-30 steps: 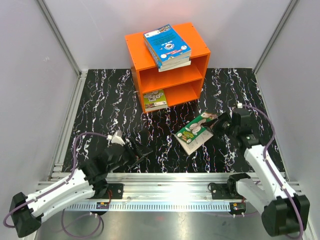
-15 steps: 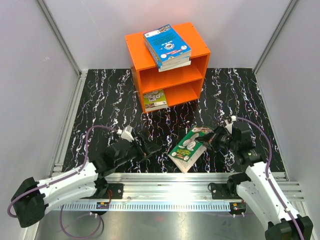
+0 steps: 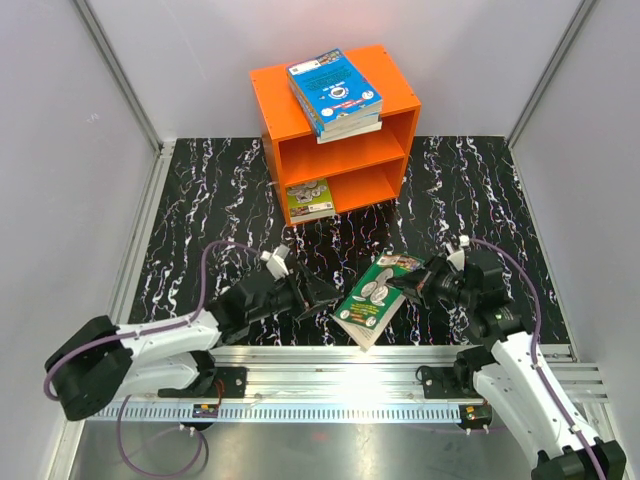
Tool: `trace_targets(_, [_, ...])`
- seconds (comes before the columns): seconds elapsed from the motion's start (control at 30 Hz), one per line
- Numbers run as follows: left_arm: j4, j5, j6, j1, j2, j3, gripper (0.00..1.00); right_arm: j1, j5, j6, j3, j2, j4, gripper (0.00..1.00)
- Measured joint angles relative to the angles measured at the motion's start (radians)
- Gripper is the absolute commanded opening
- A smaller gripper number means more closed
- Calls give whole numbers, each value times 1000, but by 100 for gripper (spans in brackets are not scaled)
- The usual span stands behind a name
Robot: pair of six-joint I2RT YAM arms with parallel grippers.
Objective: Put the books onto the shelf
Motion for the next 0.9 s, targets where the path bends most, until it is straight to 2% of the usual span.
trace_targets(0.27, [223,86,-42,-40,167,14,88,3,-37,99,-129,-51,159,0])
trace_targets(0.5, [297,119,-60,-64,241,18,80,5,-56,188,-208,-112,291,0])
trace_targets(0.73, [411,157,-99,-77,323,15,80,5,-53,339,-340,-233,458,0])
trace_targets(0.9, [516,174,-140,-79,374,-5,79,5,-63,418,-381,-227,555,0])
